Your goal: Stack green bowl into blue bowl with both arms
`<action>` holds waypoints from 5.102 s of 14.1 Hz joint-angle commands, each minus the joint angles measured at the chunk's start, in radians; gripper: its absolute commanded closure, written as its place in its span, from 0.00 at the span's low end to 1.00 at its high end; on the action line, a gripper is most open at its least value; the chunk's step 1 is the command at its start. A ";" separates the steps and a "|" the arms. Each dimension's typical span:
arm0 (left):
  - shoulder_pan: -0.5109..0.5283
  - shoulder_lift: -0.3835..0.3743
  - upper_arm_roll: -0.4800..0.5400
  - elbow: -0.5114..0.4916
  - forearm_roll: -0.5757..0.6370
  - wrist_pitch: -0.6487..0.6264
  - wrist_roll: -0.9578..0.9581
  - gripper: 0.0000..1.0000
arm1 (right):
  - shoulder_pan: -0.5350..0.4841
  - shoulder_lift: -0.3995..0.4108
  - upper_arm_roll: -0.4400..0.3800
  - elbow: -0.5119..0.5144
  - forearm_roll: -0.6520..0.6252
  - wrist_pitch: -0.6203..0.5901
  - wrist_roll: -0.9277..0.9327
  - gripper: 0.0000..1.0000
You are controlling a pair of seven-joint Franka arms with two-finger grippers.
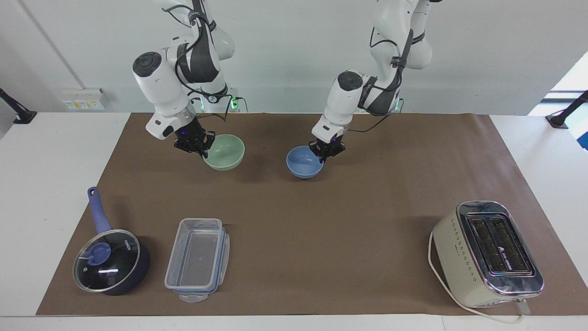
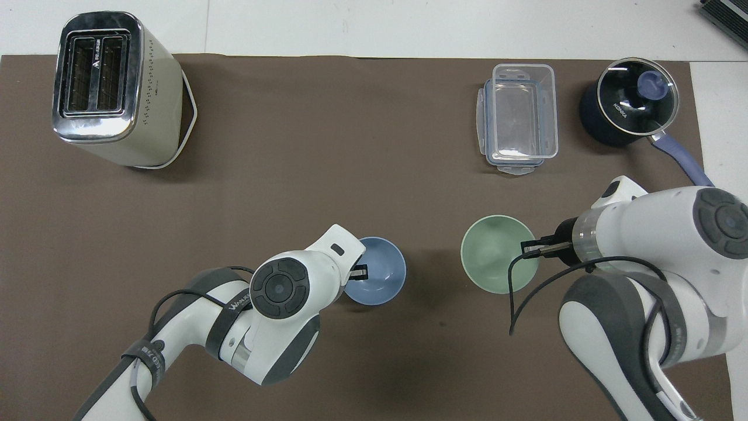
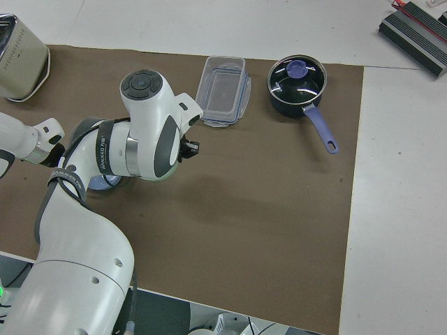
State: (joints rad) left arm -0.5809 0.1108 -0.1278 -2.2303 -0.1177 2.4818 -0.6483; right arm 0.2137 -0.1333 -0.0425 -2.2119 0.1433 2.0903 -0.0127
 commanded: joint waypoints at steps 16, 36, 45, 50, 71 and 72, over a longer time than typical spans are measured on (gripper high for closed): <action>0.534 -0.292 0.023 0.318 0.042 -0.659 0.734 0.00 | 0.265 0.093 0.092 0.012 0.019 0.183 0.353 1.00; 0.651 -0.131 0.023 0.721 0.092 -0.923 0.794 0.00 | 0.325 0.230 0.093 0.037 0.016 0.286 0.387 1.00; 0.570 -0.118 0.085 0.736 0.112 -0.975 0.796 0.00 | 0.322 0.251 0.093 0.031 0.015 0.320 0.349 1.00; 0.532 -0.131 0.142 0.733 0.115 -0.992 0.793 0.00 | 0.309 0.261 0.093 0.041 0.015 0.318 0.346 0.51; 0.541 -0.140 0.140 0.721 0.113 -1.031 0.783 0.00 | 0.001 0.164 0.076 0.443 -0.111 -0.193 0.358 0.00; 0.539 -0.141 0.140 0.721 0.113 -1.032 0.783 0.00 | -0.016 0.156 0.075 0.448 -0.111 -0.203 0.353 0.00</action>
State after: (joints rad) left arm -0.0327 -0.0279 0.0080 -1.5254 -0.0241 1.4802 0.1388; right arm 0.2342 0.0303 0.0239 -1.7919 0.0462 1.9241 0.3610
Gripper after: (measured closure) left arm 0.000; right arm 0.000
